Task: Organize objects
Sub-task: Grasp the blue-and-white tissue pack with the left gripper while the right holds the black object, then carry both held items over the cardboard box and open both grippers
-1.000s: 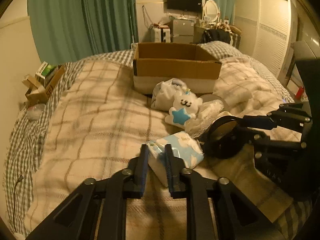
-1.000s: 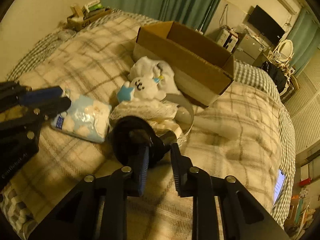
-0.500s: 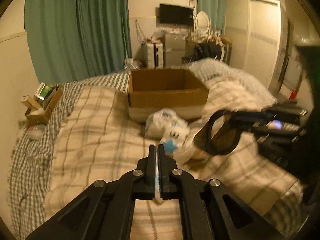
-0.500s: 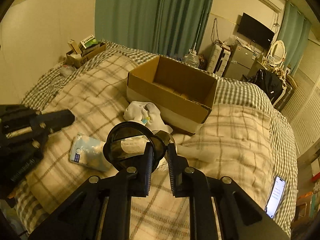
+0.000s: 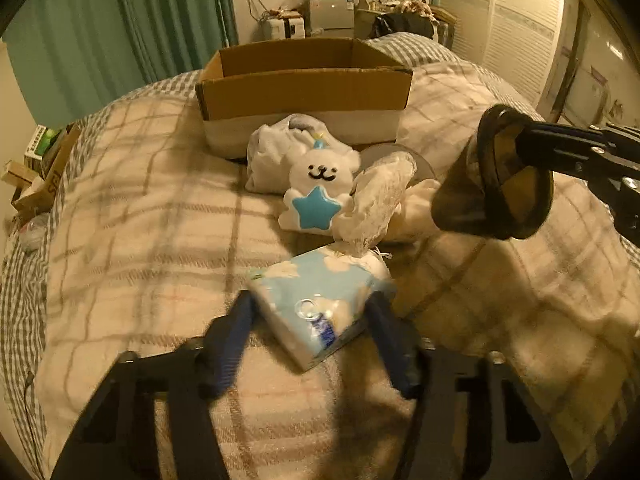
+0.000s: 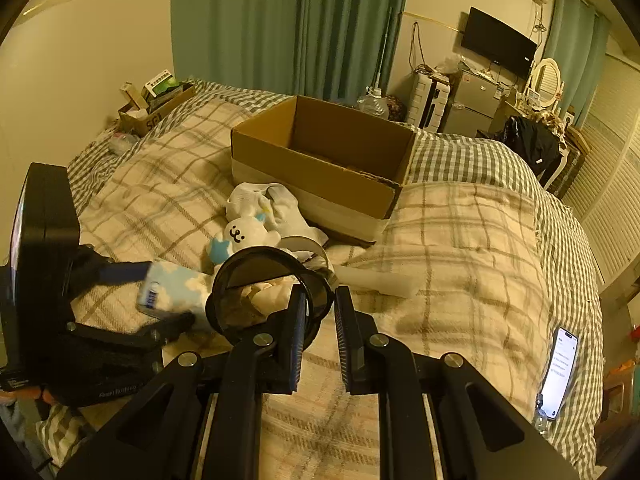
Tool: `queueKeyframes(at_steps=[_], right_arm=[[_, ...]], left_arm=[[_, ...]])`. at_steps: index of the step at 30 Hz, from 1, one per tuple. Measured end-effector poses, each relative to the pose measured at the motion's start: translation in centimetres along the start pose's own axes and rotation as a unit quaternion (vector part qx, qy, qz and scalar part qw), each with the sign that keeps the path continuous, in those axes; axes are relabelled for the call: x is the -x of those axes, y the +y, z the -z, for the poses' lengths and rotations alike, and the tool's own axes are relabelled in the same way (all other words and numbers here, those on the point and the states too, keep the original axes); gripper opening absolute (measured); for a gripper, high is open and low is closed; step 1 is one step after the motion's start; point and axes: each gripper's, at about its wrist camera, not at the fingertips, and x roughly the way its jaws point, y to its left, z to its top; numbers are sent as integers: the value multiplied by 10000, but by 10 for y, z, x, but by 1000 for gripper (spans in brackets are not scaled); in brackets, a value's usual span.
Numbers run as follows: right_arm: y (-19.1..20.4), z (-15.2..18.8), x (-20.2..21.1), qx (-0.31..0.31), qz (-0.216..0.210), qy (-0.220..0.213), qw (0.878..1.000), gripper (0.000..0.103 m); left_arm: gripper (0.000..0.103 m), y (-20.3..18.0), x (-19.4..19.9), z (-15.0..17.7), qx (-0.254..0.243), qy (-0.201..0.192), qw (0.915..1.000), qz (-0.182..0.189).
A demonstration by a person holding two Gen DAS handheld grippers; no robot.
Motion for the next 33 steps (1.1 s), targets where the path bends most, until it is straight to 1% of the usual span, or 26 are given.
queueKeyframes(at_steps=[4, 6, 8, 10, 13, 15, 17, 20, 21, 24, 27, 30, 33], right_arm=[[-7, -2, 7, -52, 19, -94, 9999, 14], [-13, -7, 14, -73, 30, -186, 9998, 14], [-17, -15, 20, -45, 47, -284, 9996, 14], [-21, -27, 29, 46, 156, -427, 9990, 14], [-28, -55, 40, 138, 266, -663, 9973, 14], [-32, -72, 45, 173, 285, -782, 9964, 14], [-36, -92, 48, 212, 212, -899, 9955, 14], [-43, -120, 40, 208, 132, -978, 9949, 13], [-46, -131, 35, 207, 147, -979, 9949, 13], [-55, -160, 11, 197, 184, -904, 9955, 12], [-66, -183, -18, 87, 94, -786, 9968, 12], [-75, -200, -52, -15, 67, -657, 9978, 12], [-81, -208, -91, -131, -8, -458, 9989, 12]], left_arm=[[47, -3, 16, -1, -53, -233, 9997, -7], [46, 0, 29, -6, 9, -384, 9992, -71], [45, 7, 43, -12, 107, -549, 9984, -46], [45, 16, 61, -27, 211, -792, 9966, -5], [45, 28, 83, -57, 178, -1064, 9941, 65], [45, 34, 91, -85, 167, -1219, 9924, 67], [45, 34, 94, -112, 12, -1358, 9907, -4], [45, 33, 87, -144, -148, -1451, 9891, -221], [45, 34, 80, -160, -176, -1469, 9886, -273], [45, 38, 61, -192, -130, -1386, 9900, -230], [45, 42, 33, -218, -94, -1297, 9912, -262], [46, 48, -1, -234, 3, -1124, 9933, -263], [46, 57, -34, -239, 101, -969, 9951, -191]])
